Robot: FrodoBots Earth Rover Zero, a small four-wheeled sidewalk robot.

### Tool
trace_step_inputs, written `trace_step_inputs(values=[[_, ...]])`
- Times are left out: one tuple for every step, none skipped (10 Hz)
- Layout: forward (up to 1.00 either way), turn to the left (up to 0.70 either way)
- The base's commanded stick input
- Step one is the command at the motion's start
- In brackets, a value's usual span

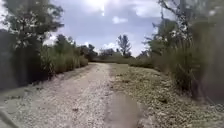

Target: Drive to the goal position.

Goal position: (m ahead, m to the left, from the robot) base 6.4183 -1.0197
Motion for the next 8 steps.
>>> trace_step_inputs(values=[[0.85, 0.0], [0.85, 0.21], [0.85, 0.33], [0.85, 0.29], [0.85, 0.06], [0.85, 0.0], [0.85, 0.0], [0.85, 0.0]])
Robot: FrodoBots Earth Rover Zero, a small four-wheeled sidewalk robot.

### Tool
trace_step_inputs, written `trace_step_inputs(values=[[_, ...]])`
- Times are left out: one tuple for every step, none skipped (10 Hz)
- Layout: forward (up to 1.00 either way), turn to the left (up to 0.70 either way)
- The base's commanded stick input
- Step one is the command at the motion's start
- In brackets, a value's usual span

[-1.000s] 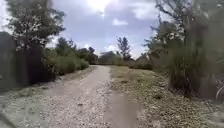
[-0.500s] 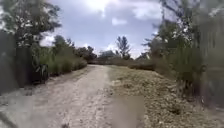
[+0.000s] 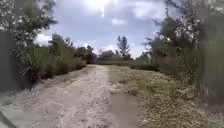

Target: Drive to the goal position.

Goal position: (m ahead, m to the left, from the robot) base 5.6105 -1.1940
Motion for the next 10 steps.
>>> trace_step_inputs(values=[[0.85, 0.0], [0.85, 0.0], [0.85, 0.0], [0.85, 0.0], [0.85, 0.0], [0.85, 0.0], [0.85, 0.0], [0.85, 0.0], [0.85, 0.0], [0.85, 0.0]])
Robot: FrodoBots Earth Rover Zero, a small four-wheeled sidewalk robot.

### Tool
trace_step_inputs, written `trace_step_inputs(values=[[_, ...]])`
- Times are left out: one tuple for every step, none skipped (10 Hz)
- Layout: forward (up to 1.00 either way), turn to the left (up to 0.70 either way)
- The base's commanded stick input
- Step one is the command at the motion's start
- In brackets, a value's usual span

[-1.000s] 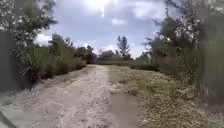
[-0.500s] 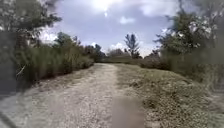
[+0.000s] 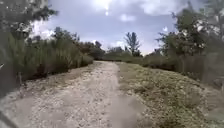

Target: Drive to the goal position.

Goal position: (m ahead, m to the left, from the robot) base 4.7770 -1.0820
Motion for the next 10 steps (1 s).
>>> trace_step_inputs(values=[[0.85, 0.0], [0.85, 0.0], [0.85, 0.0], [0.85, 0.0], [0.85, 0.0], [0.85, 0.0], [0.85, 0.0], [0.85, 0.0], [0.85, 0.0], [0.85, 0.0]])
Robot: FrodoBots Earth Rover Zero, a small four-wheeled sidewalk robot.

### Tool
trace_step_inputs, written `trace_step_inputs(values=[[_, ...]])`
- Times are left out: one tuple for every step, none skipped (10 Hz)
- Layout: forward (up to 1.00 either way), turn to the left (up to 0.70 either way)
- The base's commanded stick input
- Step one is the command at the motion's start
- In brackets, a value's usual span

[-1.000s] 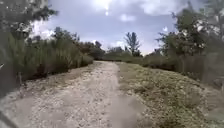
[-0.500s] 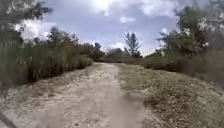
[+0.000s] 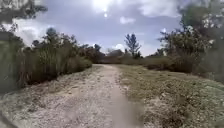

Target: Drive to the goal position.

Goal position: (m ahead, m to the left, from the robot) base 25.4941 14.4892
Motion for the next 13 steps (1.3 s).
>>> trace_step_inputs(values=[[0.85, 0.0], [0.85, 0.0], [0.85, 0.0], [0.85, 0.0], [0.85, 0.0], [0.85, 0.0], [0.85, 0.0], [0.85, 0.0], [0.85, 0.0], [0.85, 0.0], [0.85, 0.0], [0.85, 0.0], [0.85, 0.0]])
